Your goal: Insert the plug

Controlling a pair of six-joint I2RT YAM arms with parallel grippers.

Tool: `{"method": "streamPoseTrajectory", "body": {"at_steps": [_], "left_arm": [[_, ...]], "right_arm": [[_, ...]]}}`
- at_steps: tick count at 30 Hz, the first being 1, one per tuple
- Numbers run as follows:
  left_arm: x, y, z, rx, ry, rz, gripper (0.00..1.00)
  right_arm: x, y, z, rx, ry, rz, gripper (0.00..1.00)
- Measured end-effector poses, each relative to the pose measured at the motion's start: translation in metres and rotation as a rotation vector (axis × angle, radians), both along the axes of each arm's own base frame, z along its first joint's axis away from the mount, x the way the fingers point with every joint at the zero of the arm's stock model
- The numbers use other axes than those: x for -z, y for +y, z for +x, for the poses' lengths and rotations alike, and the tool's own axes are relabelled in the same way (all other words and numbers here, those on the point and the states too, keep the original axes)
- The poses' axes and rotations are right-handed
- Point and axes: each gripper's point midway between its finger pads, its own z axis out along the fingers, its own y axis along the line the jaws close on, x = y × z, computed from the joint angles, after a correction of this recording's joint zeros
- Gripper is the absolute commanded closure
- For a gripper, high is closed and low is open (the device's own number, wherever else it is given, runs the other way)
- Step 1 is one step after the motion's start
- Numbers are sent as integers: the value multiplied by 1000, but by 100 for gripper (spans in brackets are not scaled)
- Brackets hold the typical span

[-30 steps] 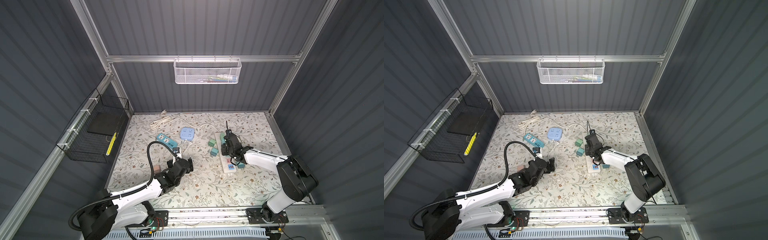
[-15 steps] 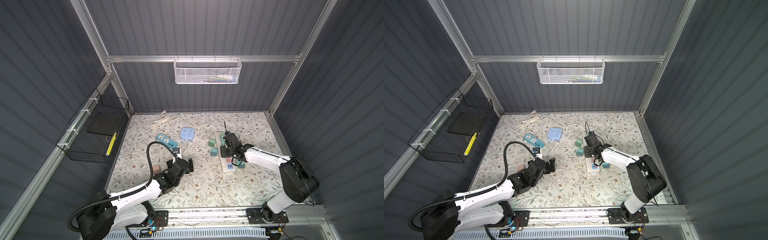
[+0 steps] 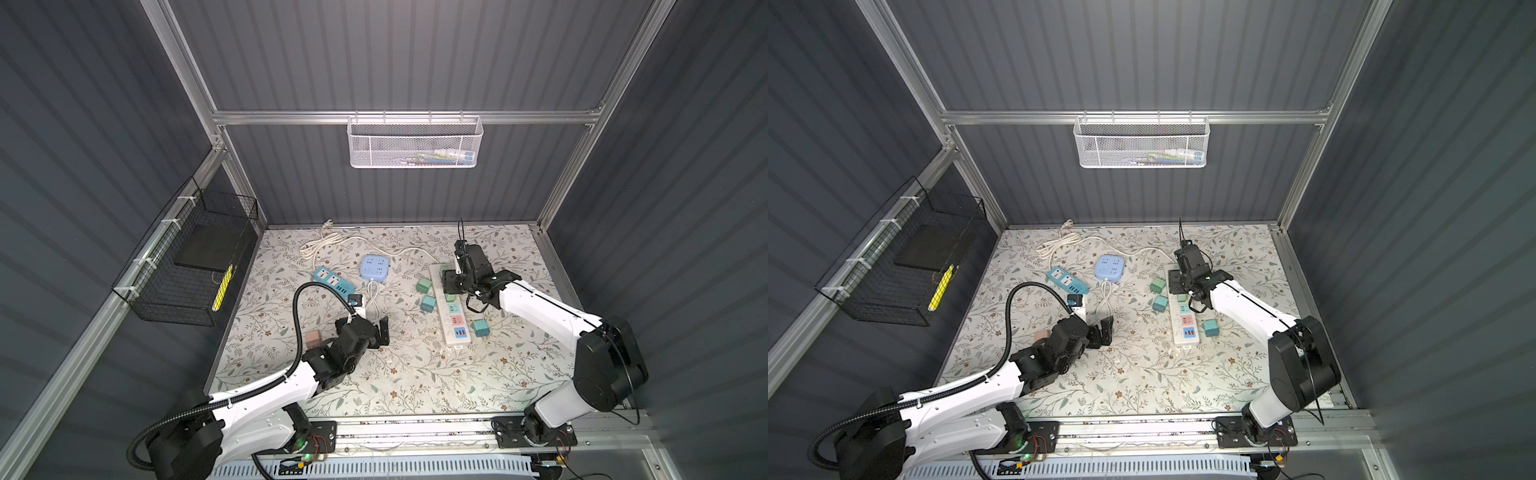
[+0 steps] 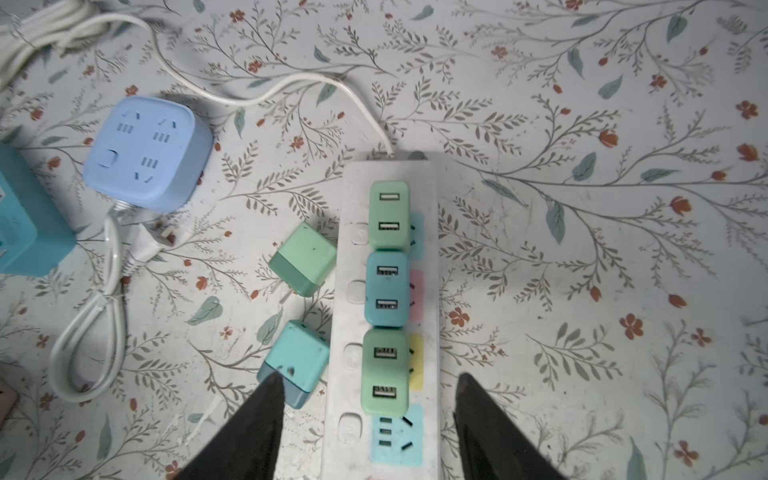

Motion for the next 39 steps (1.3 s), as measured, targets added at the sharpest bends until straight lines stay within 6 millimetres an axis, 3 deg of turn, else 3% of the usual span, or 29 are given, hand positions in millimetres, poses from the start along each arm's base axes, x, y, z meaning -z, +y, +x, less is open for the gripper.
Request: {"method": "streamPoseTrajectory", "body": {"at_steps": [7, 12, 19, 25, 33, 39], "left_arm": [[-7, 1, 0, 2, -20, -10, 0], [-2, 4, -2, 2, -16, -5, 0], [-1, 5, -3, 3, -16, -5, 0], [-11, 8, -6, 3, -37, -32, 0], [-13, 14, -11, -1, -31, -38, 0], [-17, 18, -14, -3, -35, -50, 0]], "right_arm": [[34, -14, -5, 51, 72, -2, 37], [51, -14, -12, 58, 113, 12, 38], [47, -8, -12, 54, 110, 50, 38], [23, -13, -5, 69, 55, 83, 38], [48, -25, -2, 116, 91, 68, 39], [49, -22, 7, 135, 58, 105, 39]]}}
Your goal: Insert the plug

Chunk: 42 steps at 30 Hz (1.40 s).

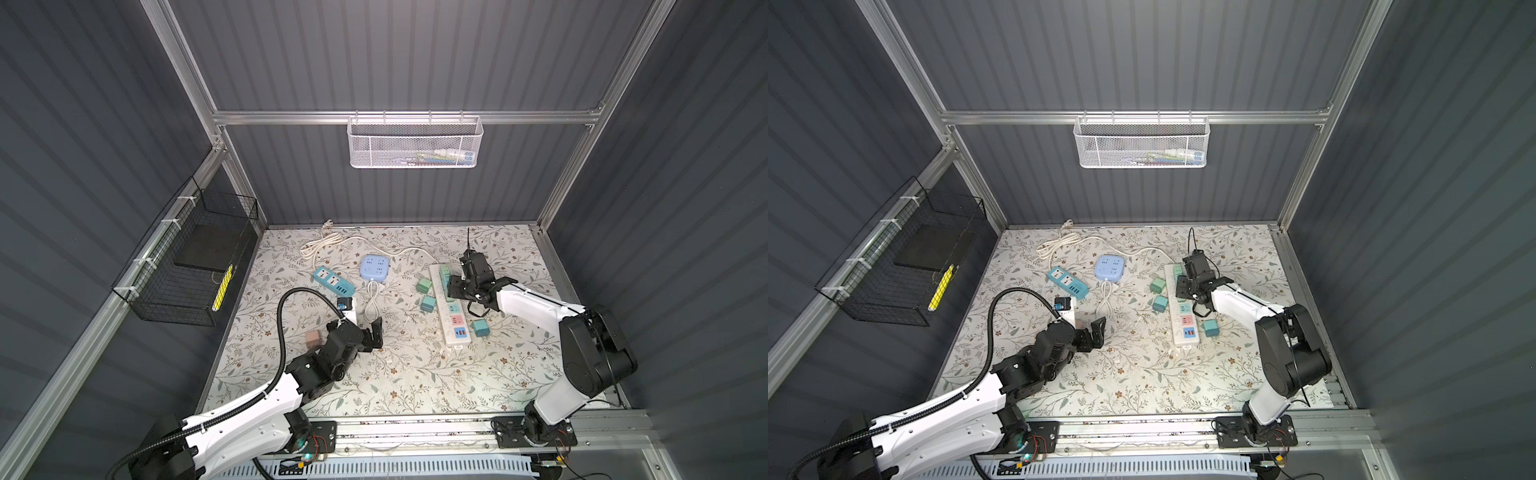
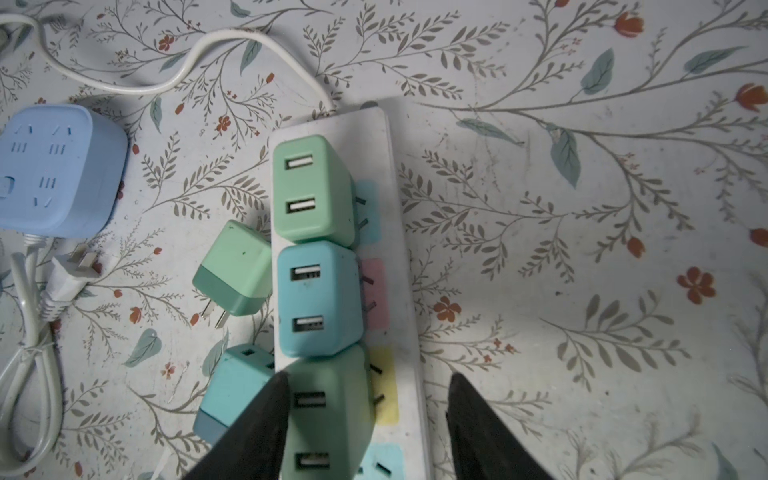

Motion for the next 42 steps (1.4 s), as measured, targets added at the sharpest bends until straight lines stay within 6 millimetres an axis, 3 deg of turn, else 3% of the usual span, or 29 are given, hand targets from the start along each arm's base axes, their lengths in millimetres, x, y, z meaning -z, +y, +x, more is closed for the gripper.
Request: {"method": "streamPoseTrajectory", "body": {"at_steps": [5, 11, 14, 19, 23, 26, 30, 36, 42], "left_arm": [[1, 1, -2, 1, 8, 2, 0], [6, 2, -5, 8, 31, 5, 0], [5, 4, -6, 5, 35, 1, 0], [4, 7, -9, 0, 48, 14, 0], [-7, 9, -6, -17, 46, 23, 0], [-21, 6, -3, -22, 34, 5, 0], [-26, 5, -3, -25, 30, -9, 0], [-24, 7, -3, -30, 37, -1, 0], [-23, 10, -5, -35, 42, 11, 0]], "right_arm": [[-6, -3, -8, 5, 9, 6, 33], [-56, -19, -32, 53, -58, 69, 33], [-62, -41, -52, 109, -58, 94, 35], [-8, -72, -94, 177, 135, 92, 34], [34, -68, -115, 143, 323, 69, 35], [54, -70, -124, 136, 406, 38, 34], [62, -73, -129, 128, 451, 5, 37], [66, -76, -120, 119, 461, -41, 44], [67, -77, -113, 123, 467, -65, 62]]}}
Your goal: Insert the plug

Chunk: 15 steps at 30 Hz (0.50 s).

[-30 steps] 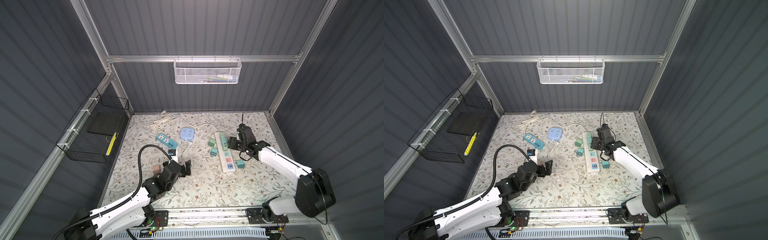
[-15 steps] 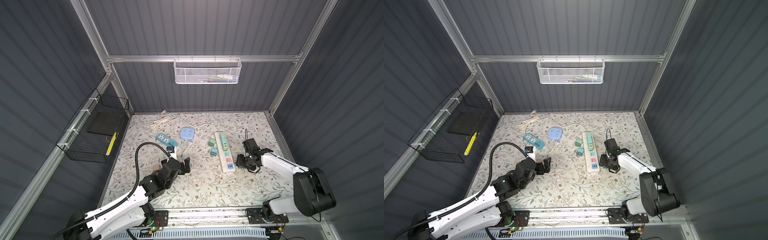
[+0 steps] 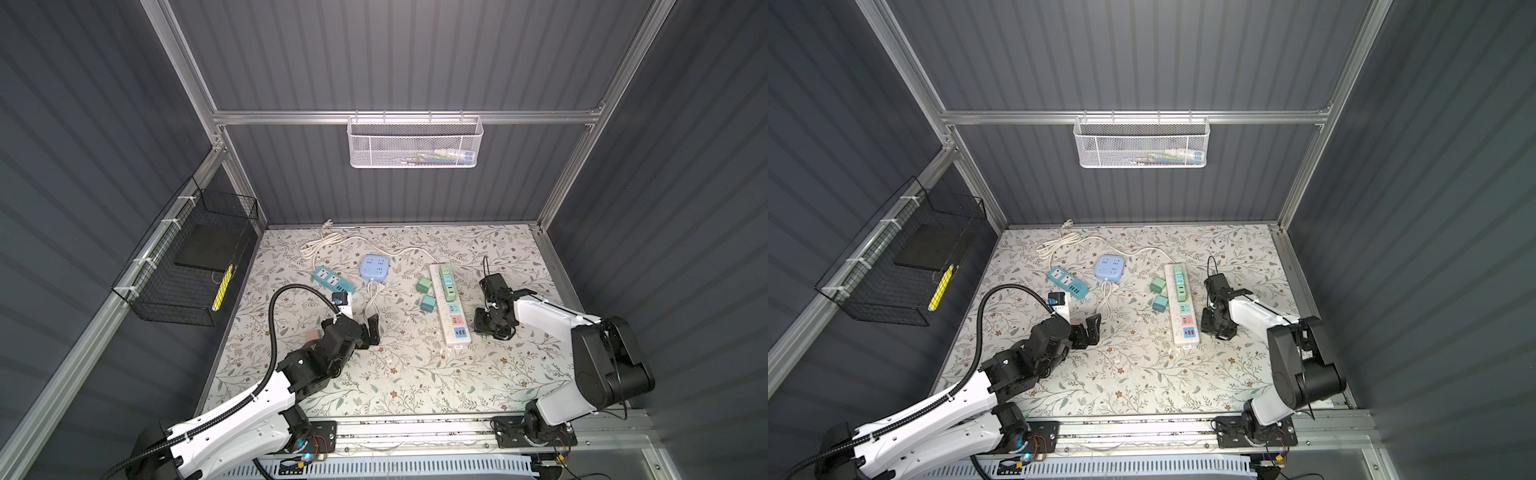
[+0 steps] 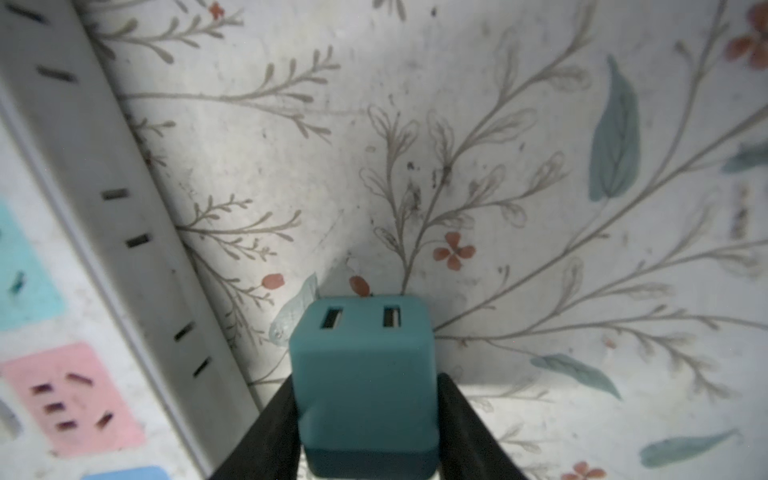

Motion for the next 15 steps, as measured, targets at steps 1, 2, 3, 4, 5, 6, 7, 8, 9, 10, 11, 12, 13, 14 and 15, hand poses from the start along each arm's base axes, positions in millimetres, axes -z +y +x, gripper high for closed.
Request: {"method": "streamPoseTrajectory", "body": {"at_steps": [1, 2, 3, 4, 5, 6, 7, 8, 9, 10, 11, 12, 13, 14, 15], "left_arm": [[-1, 1, 0, -1, -1, 0, 0], [-1, 1, -1, -2, -2, 0, 0], [-2, 2, -1, -3, -3, -1, 0], [-2, 3, -1, -4, -4, -1, 0], [-3, 4, -2, -5, -5, -2, 0], [-3, 5, -2, -7, -7, -2, 0], [-4, 6, -2, -9, -9, -2, 0], [-5, 6, -3, -11, -11, -3, 0], [-6, 8, -3, -14, -13, -1, 0], [-6, 9, -3, -18, -12, 3, 0], [-6, 11, -4, -21, -10, 9, 0], [-6, 12, -4, -25, -10, 12, 0], [-6, 14, -4, -33, -8, 18, 0], [-6, 16, -4, -40, -7, 20, 0], [-6, 19, -5, -53, -4, 23, 0]], "right_arm": [[0, 0, 1, 3, -1, -2, 65], [0, 0, 3, 4, -4, -3, 65], [0, 0, 3, 2, -5, -4, 66], [-1, 0, 2, 0, -4, -6, 66], [-2, 0, 2, 0, -8, -8, 66], [-4, 1, 2, -4, -16, -10, 67], [-6, 1, 2, -6, -21, -13, 66], [-12, 3, 2, -12, -38, -14, 66], [-20, 4, 2, -19, -61, -18, 66], [-28, 6, 2, -25, -84, -20, 67], [-37, 8, 2, -28, -108, -18, 67], [-47, 11, 2, -36, -132, -16, 66], [-56, 15, 3, -44, -154, -17, 66], [-69, 23, 5, -59, -188, -12, 66], [-80, 31, 6, -74, -217, -9, 66]]}}
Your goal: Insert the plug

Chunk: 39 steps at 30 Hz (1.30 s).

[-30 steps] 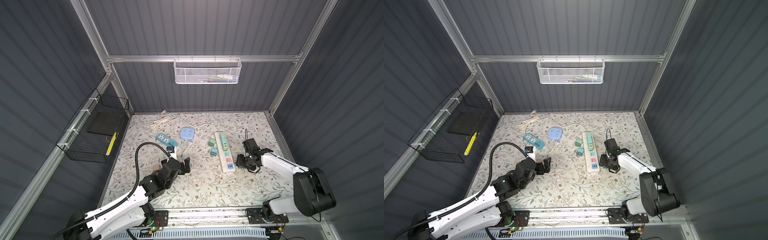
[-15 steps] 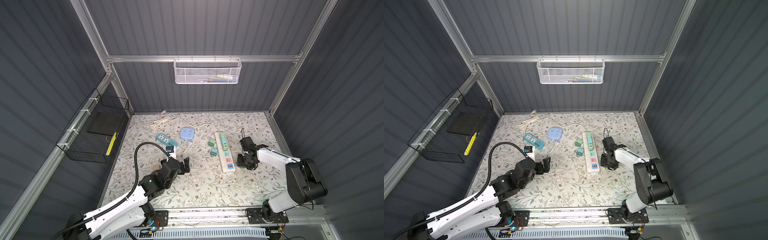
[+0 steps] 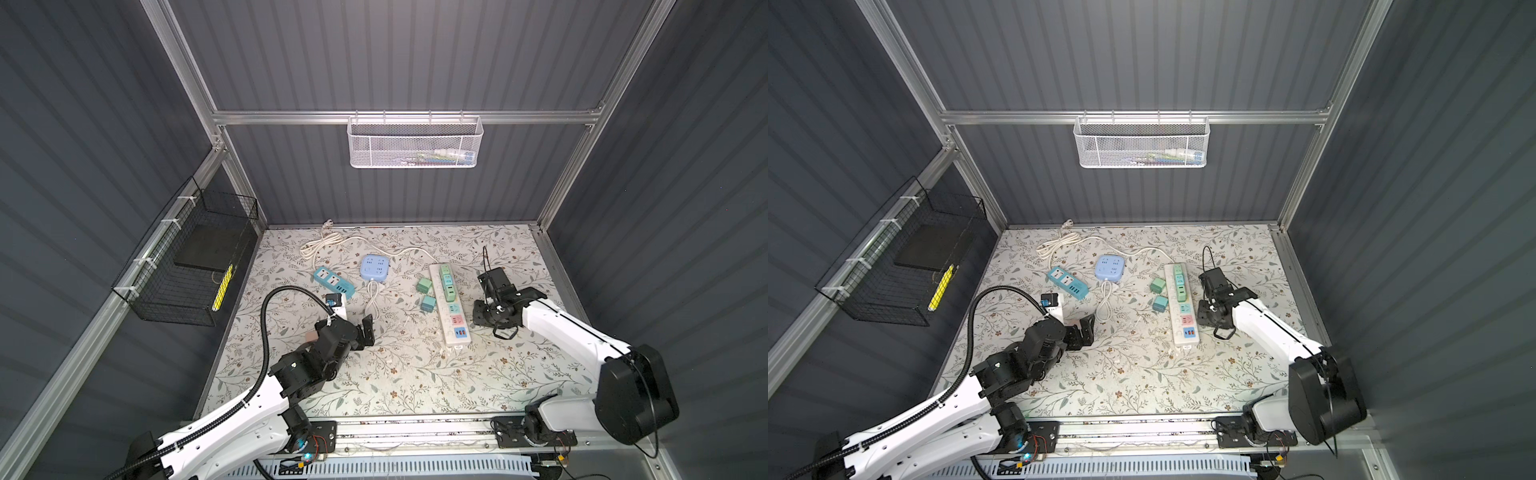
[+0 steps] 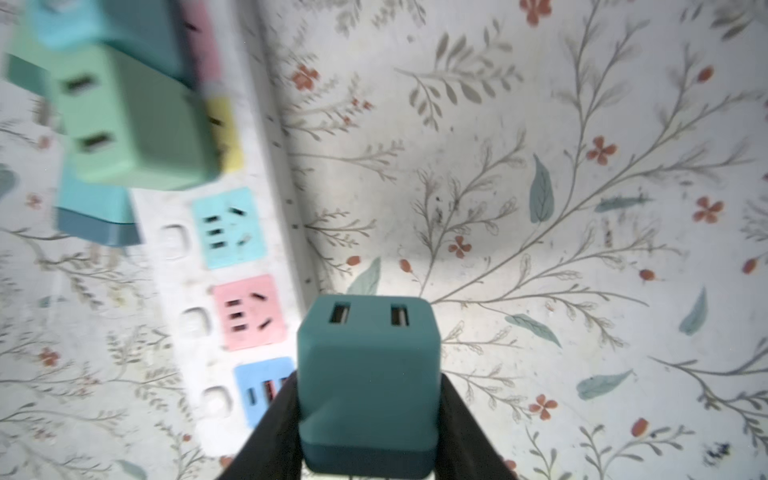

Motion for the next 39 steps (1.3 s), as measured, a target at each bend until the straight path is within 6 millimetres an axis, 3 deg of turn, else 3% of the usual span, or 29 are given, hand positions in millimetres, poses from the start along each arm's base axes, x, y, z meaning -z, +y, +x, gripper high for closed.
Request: {"method": "streamPoseTrajectory", "body": {"at_steps": [4, 10, 17, 21, 27, 39], "left_arm": [[2, 12, -3, -52, 14, 0, 0], [5, 31, -10, -120, 33, -2, 0], [9, 45, -15, -181, 54, -9, 0], [10, 49, -17, -191, 62, -13, 0], [11, 49, -18, -193, 65, -12, 0], [19, 47, -16, -193, 86, 20, 0]], "right_arm": [[-27, 43, -5, -93, -64, 15, 66], [-35, 110, -24, -225, -72, 15, 66], [-6, 192, -36, -353, -21, 4, 66], [19, 223, -38, -383, 18, -6, 66], [47, 230, -35, -364, 60, -29, 63], [78, 222, -35, -299, 121, -7, 53]]}}
